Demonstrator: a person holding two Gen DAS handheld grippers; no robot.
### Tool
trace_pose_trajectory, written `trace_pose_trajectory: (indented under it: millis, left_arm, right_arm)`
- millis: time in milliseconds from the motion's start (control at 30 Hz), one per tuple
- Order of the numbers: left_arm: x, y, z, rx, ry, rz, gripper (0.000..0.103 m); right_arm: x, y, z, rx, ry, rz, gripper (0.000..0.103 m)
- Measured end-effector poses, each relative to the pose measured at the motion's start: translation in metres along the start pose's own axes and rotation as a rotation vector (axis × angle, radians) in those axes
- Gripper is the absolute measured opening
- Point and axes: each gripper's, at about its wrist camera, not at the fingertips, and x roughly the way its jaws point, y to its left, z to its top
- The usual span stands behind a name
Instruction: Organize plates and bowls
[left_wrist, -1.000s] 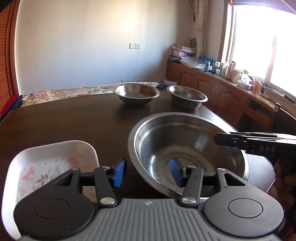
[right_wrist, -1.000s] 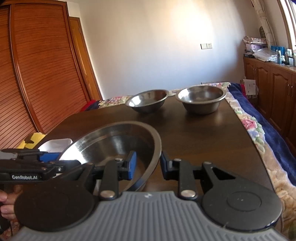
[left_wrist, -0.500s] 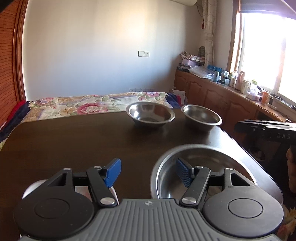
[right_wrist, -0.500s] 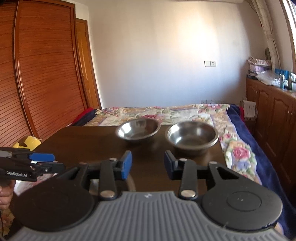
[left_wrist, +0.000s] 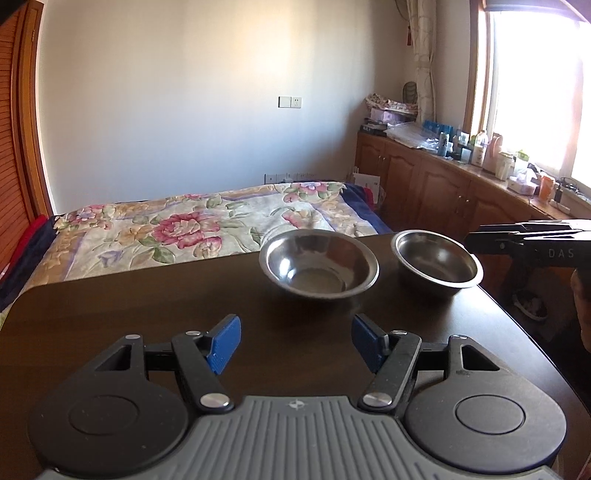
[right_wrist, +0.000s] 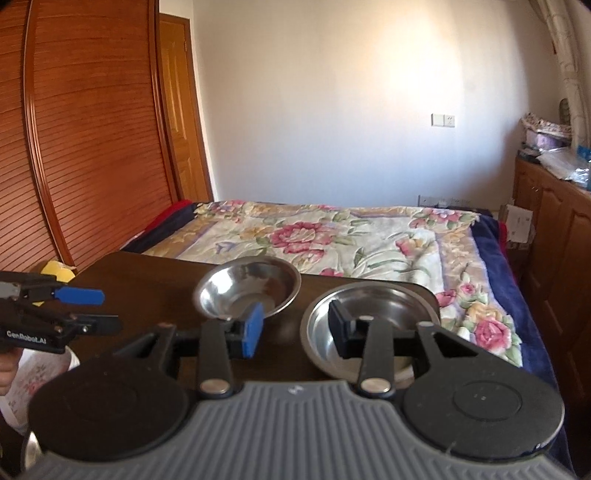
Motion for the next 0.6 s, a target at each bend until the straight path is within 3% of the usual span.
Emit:
trace_pose_trajectory:
  millis: [267, 600]
  left_arm:
    - [0.041, 0.005, 0.023, -0.003, 0.037, -0.013, 0.067]
    - [0.089, 0.010, 0.033, -0.024, 0.102, -0.023, 0.055]
  right_arm:
    - [0.040, -0.001, 0.020, -0.036, 0.053, 0.042, 0.040]
    - [0.092, 0.001, 0.027, -0.051, 0.152, 0.062, 0.040]
